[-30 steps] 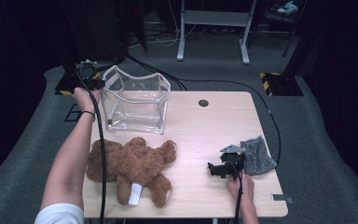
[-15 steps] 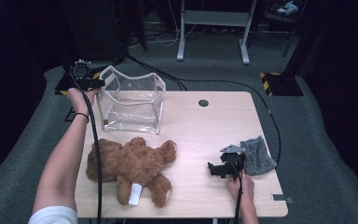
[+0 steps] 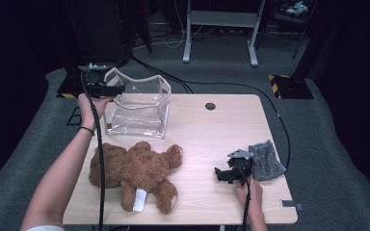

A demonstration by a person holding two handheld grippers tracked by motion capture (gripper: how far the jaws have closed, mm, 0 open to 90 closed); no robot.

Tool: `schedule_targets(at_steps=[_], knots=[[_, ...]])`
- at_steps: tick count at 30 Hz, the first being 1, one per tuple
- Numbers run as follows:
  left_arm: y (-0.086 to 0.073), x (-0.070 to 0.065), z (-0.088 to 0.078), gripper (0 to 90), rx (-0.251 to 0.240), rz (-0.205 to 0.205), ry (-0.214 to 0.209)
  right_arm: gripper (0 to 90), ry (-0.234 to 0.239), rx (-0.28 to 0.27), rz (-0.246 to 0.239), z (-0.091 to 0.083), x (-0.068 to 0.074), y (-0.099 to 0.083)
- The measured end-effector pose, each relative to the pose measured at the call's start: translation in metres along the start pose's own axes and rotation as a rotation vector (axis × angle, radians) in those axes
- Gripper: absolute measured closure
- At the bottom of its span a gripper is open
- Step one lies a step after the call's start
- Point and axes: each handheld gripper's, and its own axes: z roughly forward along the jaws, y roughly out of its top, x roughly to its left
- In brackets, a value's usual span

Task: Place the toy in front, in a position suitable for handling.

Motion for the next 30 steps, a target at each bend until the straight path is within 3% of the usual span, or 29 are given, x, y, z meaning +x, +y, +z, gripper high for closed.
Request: schedule_targets(at_steps=[10,16,21,22,25,28,30], knots=[[-0.005,-0.070,0.009,15.7,0.035,0.145,-0.143,0.0,-0.002,-0.002,0.000,0.000,0.000,0.000],[-0.008,-0.102,0.026,24.2,0.065,0.220,-0.176,0.0,0.000,0.001,0.000,0.000,0.000,0.000],[-0.012,-0.115,0.041,35.7,0.107,0.250,-0.182,0.0,0.000,0.000,0.000,0.000,0.000,0.000],[-0.013,-0.116,0.043,41.2,0.107,0.242,-0.182,0.0,0.000,0.000,0.000,0.000,0.000,0.000],[-0.019,-0.117,0.049,56.3,0.136,0.270,-0.162,0.0,0.000,0.001,0.001,0.000,0.000,0.000],[-0.024,-0.114,0.053,67.0,0.126,0.242,-0.177,0.0,0.000,0.000,0.000,0.000,0.000,0.000],[-0.023,-0.114,0.052,69.4,0.122,0.258,-0.160,0.0,-0.003,0.001,-0.002,0.000,0.000,0.000]])
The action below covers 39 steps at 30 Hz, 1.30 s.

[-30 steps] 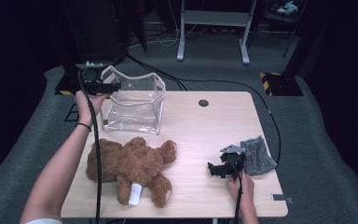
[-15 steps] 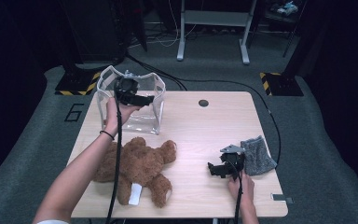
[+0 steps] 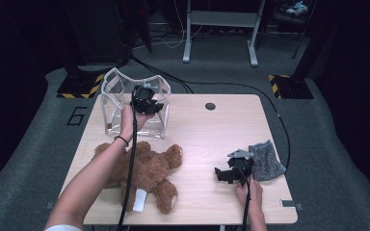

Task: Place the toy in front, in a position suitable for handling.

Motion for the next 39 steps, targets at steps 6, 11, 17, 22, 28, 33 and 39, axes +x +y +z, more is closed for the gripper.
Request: schedule_targets(at_steps=[6,11,17,22,28,33,39], knots=[[0.001,0.001,0.000,73.3,-0.009,0.006,0.026,0.0,0.003,0.000,0.001,0.000,0.000,0.000],[0.002,0.005,0.001,73.6,-0.019,-0.012,0.044,0.0,0.002,-0.003,0.002,0.000,0.000,0.000],[0.001,0.013,0.002,73.7,-0.020,-0.036,0.060,0.0,0.000,-0.006,0.002,0.000,0.000,0.000],[0.000,0.020,0.000,73.7,-0.018,-0.056,0.080,0.0,0.002,-0.001,0.003,0.000,0.000,0.000],[-0.002,0.030,0.000,73.4,-0.022,-0.084,0.092,0.0,0.003,0.000,0.002,0.000,0.000,0.000],[-0.003,0.034,0.001,73.2,-0.030,-0.094,0.112,0.0,0.003,-0.001,0.002,0.000,0.000,0.000],[-0.003,0.036,0.001,72.1,-0.025,-0.083,0.131,0.0,0.003,0.000,0.002,0.000,0.000,0.000]])
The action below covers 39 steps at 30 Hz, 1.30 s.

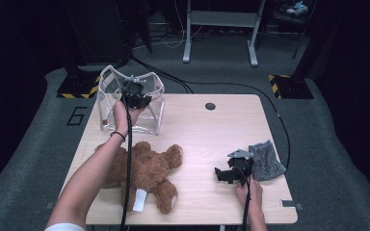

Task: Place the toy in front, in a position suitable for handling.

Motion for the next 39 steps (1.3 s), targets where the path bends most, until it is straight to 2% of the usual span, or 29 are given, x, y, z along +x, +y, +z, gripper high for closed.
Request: schedule_targets(at_steps=[10,11,14,16,24,30,32,33,34,36,39], knots=[[0.007,0.002,0.008,73.9,-0.016,-0.021,0.016,0.0,0.000,0.000,0.000,0.000,0.000,0.000],[0.008,0.002,0.008,74.1,-0.006,-0.015,0.017,0.0,-0.001,0.000,0.000,0.000,0.000,0.000],[0.009,0.001,0.012,74.3,-0.024,-0.032,0.033,0.0,-0.003,0.001,-0.002,0.000,0.000,0.000],[0.010,0.001,0.014,74.4,-0.013,-0.011,0.043,0.0,0.000,0.001,0.000,0.000,0.000,0.000],[0.015,0.009,0.019,74.3,-0.009,-0.050,0.070,0.0,0.000,0.000,0.000,0.000,0.000,0.000],[0.012,0.016,0.021,73.4,-0.003,-0.077,0.075,0.0,-0.001,0.001,-0.001,0.000,0.000,0.000],[0.011,0.017,0.020,70.5,-0.001,-0.090,0.061,0.0,-0.001,0.002,0.000,0.000,0.000,0.000],[0.011,0.018,0.019,67.6,0.008,-0.081,0.053,0.0,-0.003,-0.001,0.001,0.000,0.000,0.000],[0.011,0.018,0.019,62.4,0.005,-0.093,0.052,0.0,-0.001,0.001,-0.001,0.000,0.000,0.000],[0.011,0.019,0.017,53.1,0.010,-0.091,0.040,0.0,-0.001,0.001,0.000,0.000,0.000,0.000],[0.009,0.021,0.012,39.6,0.004,-0.088,0.045,0.0,-0.001,0.001,-0.001,0.000,0.000,0.000]])
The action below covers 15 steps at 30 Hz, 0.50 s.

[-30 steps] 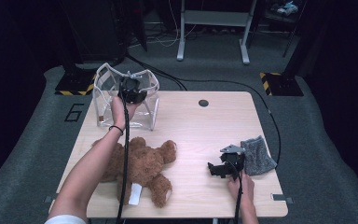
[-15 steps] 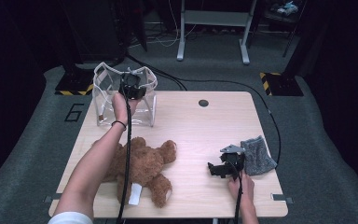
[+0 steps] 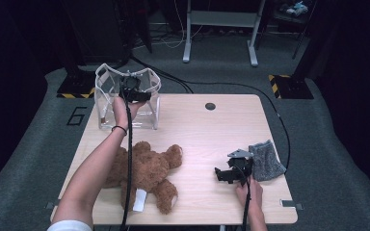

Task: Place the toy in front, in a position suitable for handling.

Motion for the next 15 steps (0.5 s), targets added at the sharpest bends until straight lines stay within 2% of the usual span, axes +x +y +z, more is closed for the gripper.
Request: schedule_targets(at_steps=[6,11,13,15], knots=[[-0.001,0.019,-0.018,23.8,-0.047,-0.016,-0.013,0.0,0.000,0.001,0.001,0.000,0.000,0.000],[-0.001,0.029,-0.028,22.8,-0.068,-0.019,-0.022,0.0,0.000,0.001,0.001,0.000,0.000,0.000],[-0.002,0.032,-0.033,21.4,-0.088,-0.028,-0.046,0.0,0.000,0.001,0.001,0.000,0.000,0.000],[-0.002,0.033,-0.038,21.1,-0.103,-0.016,-0.055,0.0,0.000,0.001,0.001,0.000,0.000,0.000]])
